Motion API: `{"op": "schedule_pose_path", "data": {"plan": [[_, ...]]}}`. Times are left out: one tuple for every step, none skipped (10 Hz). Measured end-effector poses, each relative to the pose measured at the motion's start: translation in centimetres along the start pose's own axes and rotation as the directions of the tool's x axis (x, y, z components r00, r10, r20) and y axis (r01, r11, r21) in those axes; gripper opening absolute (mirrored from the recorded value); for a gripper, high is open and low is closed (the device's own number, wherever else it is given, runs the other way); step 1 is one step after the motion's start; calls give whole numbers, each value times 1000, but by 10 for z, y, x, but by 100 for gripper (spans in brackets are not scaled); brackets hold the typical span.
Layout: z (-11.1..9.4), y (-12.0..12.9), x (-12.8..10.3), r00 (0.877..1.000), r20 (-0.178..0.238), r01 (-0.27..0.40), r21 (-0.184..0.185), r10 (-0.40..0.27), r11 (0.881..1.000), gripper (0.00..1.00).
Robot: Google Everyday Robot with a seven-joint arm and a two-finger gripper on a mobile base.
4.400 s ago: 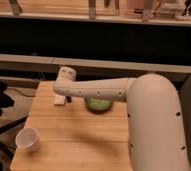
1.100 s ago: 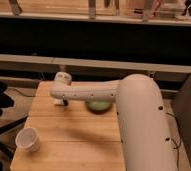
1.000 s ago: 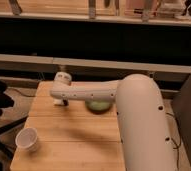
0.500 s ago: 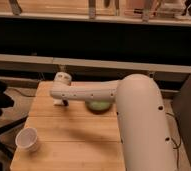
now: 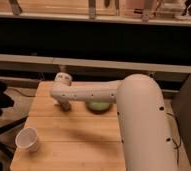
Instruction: Place the eraser on the white sponge
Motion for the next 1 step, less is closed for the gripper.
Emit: {"op": "schedule_pose_path", "data": {"plan": [[0,-1,0,1000,1,1,3,-1,1000,64]]}}
